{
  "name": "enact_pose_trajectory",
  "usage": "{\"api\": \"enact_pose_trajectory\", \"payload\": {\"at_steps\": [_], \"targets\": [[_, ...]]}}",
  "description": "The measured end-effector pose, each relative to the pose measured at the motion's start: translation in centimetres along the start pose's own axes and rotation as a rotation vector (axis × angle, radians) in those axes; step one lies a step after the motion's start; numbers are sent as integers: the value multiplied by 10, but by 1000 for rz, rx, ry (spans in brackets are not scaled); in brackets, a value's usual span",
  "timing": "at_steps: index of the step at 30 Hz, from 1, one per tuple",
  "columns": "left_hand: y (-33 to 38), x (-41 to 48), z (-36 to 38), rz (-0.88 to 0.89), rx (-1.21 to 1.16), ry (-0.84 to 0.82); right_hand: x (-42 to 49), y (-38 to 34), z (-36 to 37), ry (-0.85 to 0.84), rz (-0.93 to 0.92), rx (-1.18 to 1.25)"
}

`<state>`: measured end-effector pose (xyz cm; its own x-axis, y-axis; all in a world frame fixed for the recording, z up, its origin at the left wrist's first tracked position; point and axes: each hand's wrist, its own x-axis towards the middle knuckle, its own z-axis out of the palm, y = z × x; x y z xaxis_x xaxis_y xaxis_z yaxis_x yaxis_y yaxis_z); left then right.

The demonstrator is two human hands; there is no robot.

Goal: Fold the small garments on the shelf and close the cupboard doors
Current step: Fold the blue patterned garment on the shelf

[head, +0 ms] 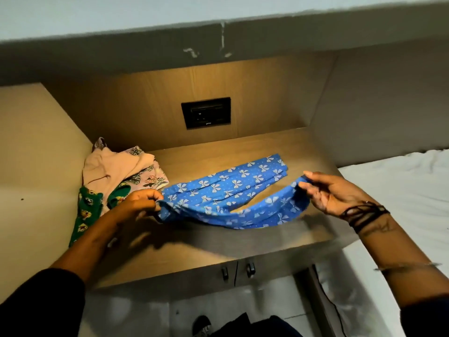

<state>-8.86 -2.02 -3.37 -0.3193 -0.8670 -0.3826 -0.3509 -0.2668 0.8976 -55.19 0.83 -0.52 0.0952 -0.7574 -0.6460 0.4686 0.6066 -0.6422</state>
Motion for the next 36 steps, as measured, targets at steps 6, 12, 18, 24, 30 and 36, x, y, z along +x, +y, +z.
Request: {"api": "enact_pose_trajectory", "payload": {"at_steps": [6,12,18,24,30,36], "targets": [[-6,28,5,-151,-354,305,64,-34,19,44,-22,38],[-12,43,10,-259,-597,424,119,-60,43,113,5,-17],[-14,53,22,-279,-579,558,144,-53,50,134,-83,-264],[-24,65,39,-298,-211,790,132,11,43,177,-750,-1446],[-19,66,45,-286,149,960,151,43,27,47,-659,-1971],[-30,45,67,-450,161,1001,148,33,32,53,-731,-1948]]}}
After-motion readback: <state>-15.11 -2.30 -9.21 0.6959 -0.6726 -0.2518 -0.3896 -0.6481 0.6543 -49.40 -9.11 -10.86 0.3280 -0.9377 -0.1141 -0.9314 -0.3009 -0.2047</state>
